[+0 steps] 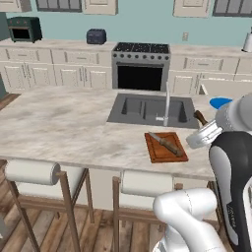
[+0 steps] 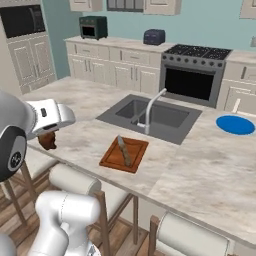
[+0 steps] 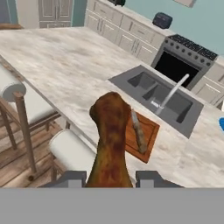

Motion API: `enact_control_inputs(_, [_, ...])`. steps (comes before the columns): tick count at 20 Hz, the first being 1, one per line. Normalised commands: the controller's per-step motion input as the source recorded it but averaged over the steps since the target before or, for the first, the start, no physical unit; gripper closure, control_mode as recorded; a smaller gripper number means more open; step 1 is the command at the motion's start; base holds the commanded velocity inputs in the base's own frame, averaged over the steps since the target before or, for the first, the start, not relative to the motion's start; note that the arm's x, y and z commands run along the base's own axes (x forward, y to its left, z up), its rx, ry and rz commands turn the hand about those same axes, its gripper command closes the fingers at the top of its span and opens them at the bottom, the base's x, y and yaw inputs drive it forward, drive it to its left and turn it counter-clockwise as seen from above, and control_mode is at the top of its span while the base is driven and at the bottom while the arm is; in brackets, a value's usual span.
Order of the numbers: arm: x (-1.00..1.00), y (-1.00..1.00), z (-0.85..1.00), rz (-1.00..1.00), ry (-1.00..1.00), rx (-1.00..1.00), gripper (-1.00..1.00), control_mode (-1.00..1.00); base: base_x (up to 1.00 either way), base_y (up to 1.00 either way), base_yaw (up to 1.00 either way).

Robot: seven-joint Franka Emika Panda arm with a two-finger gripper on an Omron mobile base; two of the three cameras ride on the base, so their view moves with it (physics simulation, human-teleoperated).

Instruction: Pick up the knife from the drawer and place it on the cutting board. Then place the meat from the plate to the cutting board.

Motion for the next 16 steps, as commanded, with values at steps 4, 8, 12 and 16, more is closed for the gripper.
enact_control_inputs(4, [0.08, 0.00, -0.04, 0.07, 0.00, -0.01, 1.00, -1.00, 0.22, -0.04, 0.22])
enact_control_inputs(8, [0.41, 0.00, -0.25, 0.21, 0.03, -0.06, 1.00, -1.00, 0.00, 0.00, 0.00])
enact_control_inputs(12, [0.47, -0.02, -0.31, 0.17, 0.19, -0.05, 1.00, -1.00, 0.00, 0.00, 0.00])
enact_control_inputs(16, [0.47, -0.03, -0.38, 0.08, 0.22, -0.11, 1.00, -1.00, 0.00, 0.00, 0.00])
